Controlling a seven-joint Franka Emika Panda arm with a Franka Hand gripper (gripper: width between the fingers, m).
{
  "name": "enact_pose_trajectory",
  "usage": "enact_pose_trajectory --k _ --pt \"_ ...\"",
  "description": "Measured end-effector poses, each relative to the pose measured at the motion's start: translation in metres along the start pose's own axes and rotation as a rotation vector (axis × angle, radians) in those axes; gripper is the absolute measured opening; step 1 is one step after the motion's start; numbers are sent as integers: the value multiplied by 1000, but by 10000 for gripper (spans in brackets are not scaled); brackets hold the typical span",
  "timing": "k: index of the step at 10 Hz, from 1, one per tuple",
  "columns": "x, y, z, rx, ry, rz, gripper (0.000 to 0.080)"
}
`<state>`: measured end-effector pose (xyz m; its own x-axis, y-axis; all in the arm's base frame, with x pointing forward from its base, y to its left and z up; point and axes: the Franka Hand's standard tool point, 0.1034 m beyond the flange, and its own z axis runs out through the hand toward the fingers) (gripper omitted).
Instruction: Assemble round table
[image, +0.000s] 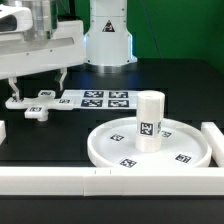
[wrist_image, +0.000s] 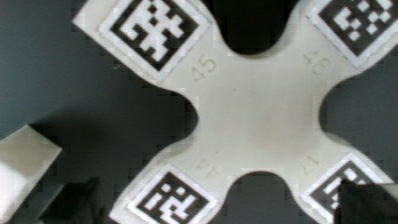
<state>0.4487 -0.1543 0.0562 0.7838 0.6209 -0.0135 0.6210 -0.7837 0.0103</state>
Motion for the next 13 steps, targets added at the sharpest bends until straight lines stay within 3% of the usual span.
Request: enact_pose_trajectory --k 2,3,4,5,13 --pt "0 1 1 -11 5 -17 649" --pt "-4 -1 6 -46 20 -57 649" --pt "-10 -7 10 -48 18 -68 649" --pt "-14 -9 12 -32 9 -63 649" --pt "-17 -12 18 -22 1 -62 649"
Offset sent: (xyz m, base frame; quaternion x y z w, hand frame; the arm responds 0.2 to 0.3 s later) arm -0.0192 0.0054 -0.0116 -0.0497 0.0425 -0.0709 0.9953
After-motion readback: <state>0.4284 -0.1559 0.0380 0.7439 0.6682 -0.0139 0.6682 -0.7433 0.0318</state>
